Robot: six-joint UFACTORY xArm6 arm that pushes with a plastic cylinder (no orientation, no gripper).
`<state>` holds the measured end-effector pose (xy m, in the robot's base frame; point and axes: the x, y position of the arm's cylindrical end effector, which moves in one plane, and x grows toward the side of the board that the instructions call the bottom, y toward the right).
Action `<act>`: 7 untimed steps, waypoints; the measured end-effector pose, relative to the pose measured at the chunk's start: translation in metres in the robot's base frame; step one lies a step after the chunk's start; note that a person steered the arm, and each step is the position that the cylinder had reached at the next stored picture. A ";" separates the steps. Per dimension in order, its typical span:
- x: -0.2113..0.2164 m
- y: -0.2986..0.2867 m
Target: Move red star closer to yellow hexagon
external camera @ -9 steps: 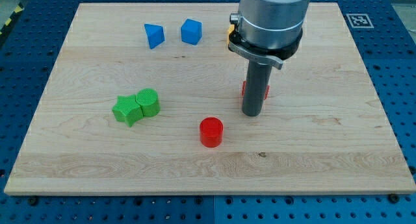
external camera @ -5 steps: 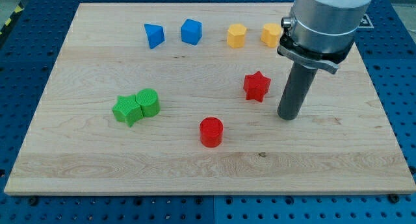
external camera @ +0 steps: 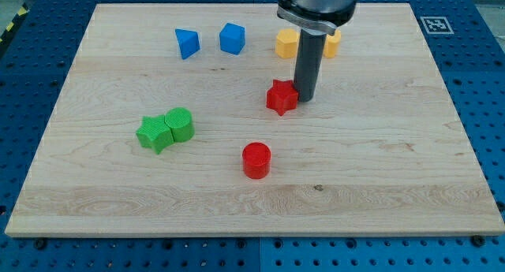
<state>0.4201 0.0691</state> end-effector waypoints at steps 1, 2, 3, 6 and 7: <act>0.047 0.023; 0.068 0.015; 0.058 -0.025; 0.007 -0.029; -0.002 -0.029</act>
